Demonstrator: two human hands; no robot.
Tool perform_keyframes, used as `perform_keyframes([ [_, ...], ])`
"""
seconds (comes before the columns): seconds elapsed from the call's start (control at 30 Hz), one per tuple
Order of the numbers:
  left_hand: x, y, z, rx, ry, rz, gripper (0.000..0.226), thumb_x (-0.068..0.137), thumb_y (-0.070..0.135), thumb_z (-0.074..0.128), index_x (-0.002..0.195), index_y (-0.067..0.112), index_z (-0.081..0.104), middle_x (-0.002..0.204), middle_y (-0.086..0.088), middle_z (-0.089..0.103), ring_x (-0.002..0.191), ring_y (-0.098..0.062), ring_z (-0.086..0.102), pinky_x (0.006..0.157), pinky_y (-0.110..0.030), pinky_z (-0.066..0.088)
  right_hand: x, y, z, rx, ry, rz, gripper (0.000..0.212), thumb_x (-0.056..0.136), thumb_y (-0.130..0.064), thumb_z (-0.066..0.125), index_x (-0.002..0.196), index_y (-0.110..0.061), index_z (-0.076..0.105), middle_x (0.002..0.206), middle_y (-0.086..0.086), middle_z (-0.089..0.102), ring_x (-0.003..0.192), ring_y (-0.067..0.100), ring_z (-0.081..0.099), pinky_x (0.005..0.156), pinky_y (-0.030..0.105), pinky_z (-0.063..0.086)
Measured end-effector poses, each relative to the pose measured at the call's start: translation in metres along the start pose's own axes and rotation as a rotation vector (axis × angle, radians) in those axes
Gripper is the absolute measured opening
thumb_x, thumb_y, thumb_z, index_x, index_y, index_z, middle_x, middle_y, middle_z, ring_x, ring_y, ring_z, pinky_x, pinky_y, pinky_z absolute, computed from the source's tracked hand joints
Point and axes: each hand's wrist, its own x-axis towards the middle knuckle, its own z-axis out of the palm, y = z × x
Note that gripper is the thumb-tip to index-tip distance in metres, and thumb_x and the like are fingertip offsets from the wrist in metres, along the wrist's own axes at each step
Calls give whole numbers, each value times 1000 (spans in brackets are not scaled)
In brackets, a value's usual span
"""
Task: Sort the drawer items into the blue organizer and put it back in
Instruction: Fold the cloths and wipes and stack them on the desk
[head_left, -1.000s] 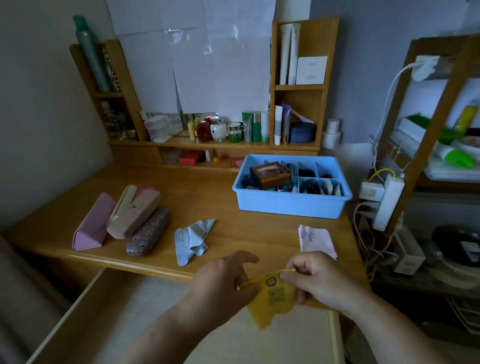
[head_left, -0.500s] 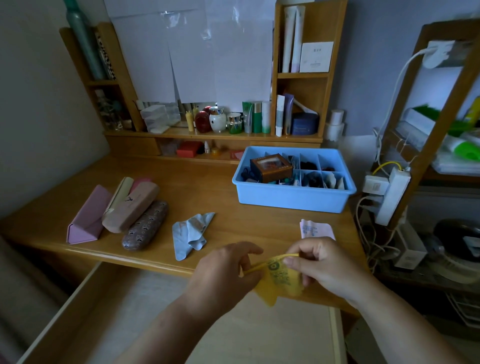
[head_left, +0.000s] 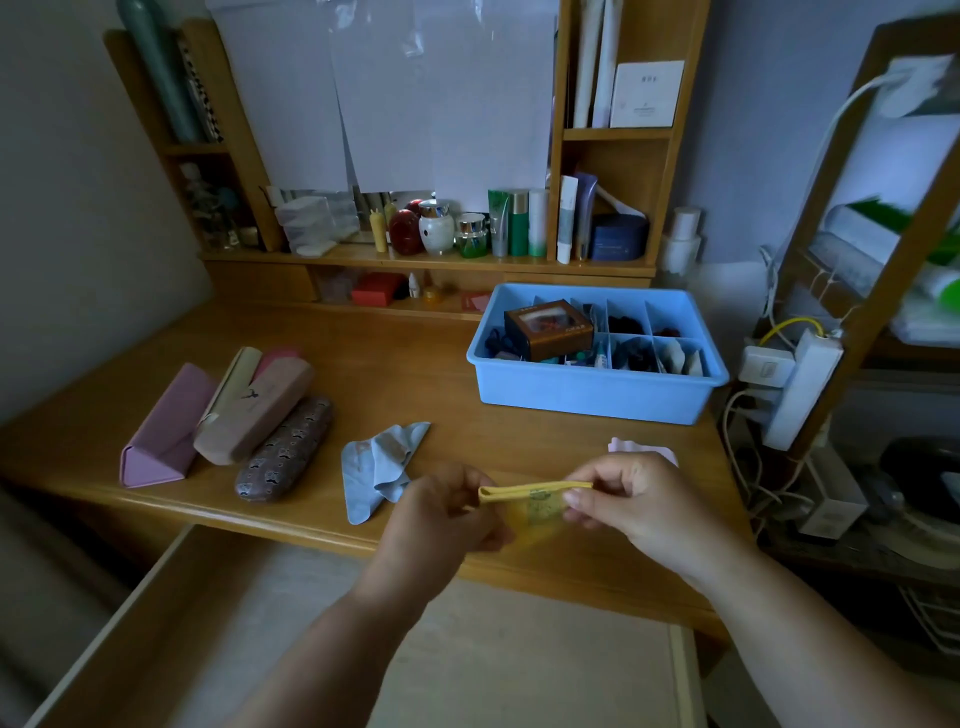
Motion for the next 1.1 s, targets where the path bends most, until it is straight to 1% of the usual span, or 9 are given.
perform_keyframes([
  [0.07,11,-9,-2,-7,15,121,28,79,-10,66,69,16,64,85,-3,74,83,-13,70,71,-19,54,5,6,1,-43,77,-67,18,83,-19,70,79,-36,72,86,-9,73,85,3,64,81,-3,37],
  [0.23,37,-41,-11,507,-79,441,38,69,-17,61,66,21,63,117,9,64,113,3,54,94,-9,38,9,37,17,-389,72,-215,17,80,-10,72,82,-28,72,111,-24,63,108,-3,58,93,7,38],
  [0.33,43,-52,-12,743,-224,477,26,67,-12,54,68,11,66,118,0,64,118,-8,54,99,-17,37,6,53,31,-619,33,-303,14,74,-3,73,81,-15,74,109,-5,70,105,18,65,94,30,47],
  [0.47,35,-54,-3,857,-31,614,32,76,-1,53,99,13,71,120,-4,66,120,-22,55,107,-42,36,-5,64,42,-821,118,-393,17,64,-20,80,78,-25,71,104,-10,71,106,19,64,98,52,41],
  [0.57,21,-54,27,955,-247,584,52,96,37,34,145,17,35,152,1,33,142,-12,24,118,-31,11,-13,72,44,-851,114,-397,21,80,-38,59,92,-26,70,113,-12,67,115,16,58,102,50,40],
  [0.7,23,-72,29,1269,-337,429,70,95,60,13,152,23,-2,159,5,-8,144,-7,-14,116,-30,-14,-17,80,41,-908,66,-355,37,88,-54,41,107,-34,65,128,-14,59,126,12,50,111,41,29],
  [0.87,34,-72,15,1333,-146,322,77,92,64,15,152,18,1,159,2,-7,146,-12,-10,119,-34,-9,-18,78,39,-888,63,-331,35,83,-54,49,108,-36,64,129,-15,59,124,12,52,109,37,19],
  [0.97,29,-70,16,1266,-225,454,84,87,70,29,151,19,11,156,8,-5,146,-10,-5,118,-29,-10,-21,74,42,-861,110,-342,32,75,-52,61,102,-35,65,122,-17,62,119,11,54,109,38,23],
  [1.1,9,-67,25,1179,-297,711,53,78,48,59,123,22,62,134,5,56,124,-9,52,110,-34,37,-27,72,46,-815,175,-384,26,64,-37,80,86,-32,67,97,-17,65,103,9,57,106,44,28],
])
